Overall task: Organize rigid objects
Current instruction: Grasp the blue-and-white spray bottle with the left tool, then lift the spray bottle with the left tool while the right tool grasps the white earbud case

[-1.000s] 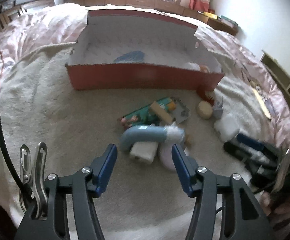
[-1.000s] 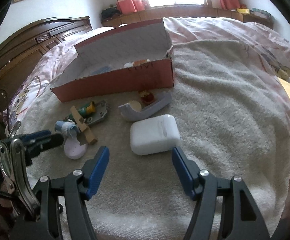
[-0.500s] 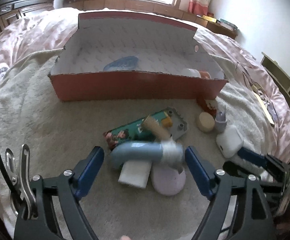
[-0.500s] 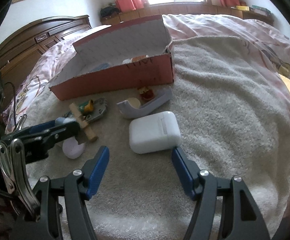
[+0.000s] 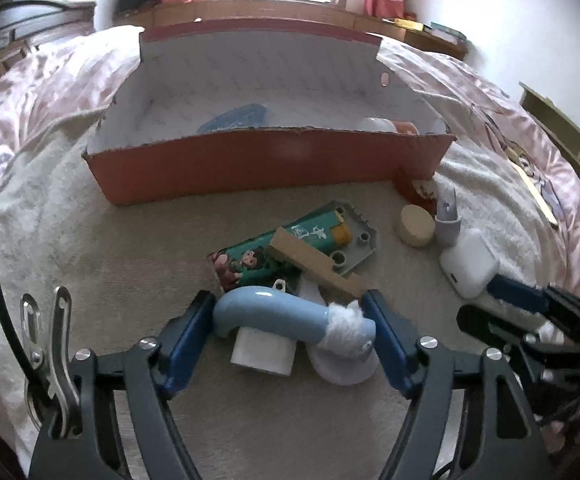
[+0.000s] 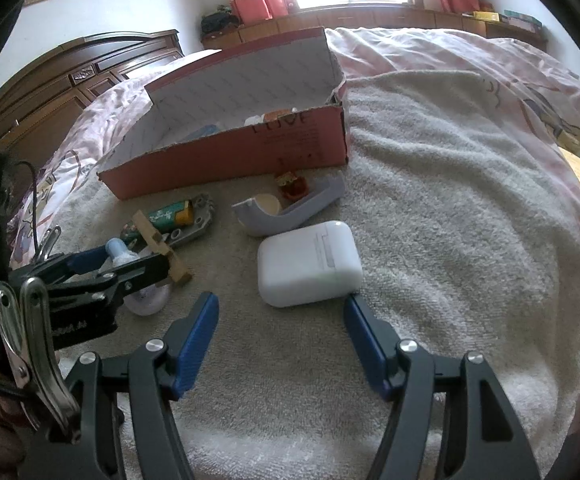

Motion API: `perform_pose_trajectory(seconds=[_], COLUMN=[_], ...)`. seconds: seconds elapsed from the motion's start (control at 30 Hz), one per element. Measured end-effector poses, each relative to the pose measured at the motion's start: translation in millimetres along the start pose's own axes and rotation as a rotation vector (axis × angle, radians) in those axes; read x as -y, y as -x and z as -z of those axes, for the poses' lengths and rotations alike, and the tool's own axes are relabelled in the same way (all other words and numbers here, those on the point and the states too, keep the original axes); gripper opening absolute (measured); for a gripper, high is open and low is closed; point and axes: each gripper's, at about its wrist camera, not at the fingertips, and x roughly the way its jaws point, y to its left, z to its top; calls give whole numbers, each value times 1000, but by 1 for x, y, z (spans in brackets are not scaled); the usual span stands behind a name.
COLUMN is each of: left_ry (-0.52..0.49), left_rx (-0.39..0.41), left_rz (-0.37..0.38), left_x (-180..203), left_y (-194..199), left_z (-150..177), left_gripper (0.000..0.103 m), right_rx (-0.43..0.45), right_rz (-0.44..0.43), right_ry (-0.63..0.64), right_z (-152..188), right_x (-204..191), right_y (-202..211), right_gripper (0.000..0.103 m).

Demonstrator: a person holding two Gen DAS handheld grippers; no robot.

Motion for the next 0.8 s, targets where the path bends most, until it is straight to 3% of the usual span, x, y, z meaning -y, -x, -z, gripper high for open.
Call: perform_pose_trajectory(seconds=[0.17,0.67,0.8], left_ry=[-17,42,48], left_rx=[36,45,45], left_rz=[2,19,25], left_x=[-1,-14,-15], left_y=[14,25,25], left_z=[-1,3,4], left_gripper=[76,76,76], right_rx=[2,6,1], right_rz=[5,67,66], right_ry=[4,78,89], right_z=[-2,-17,-21], right_x=[-1,-7,-8], right_y=[-1,-16,-23], right_gripper=[69,69,75])
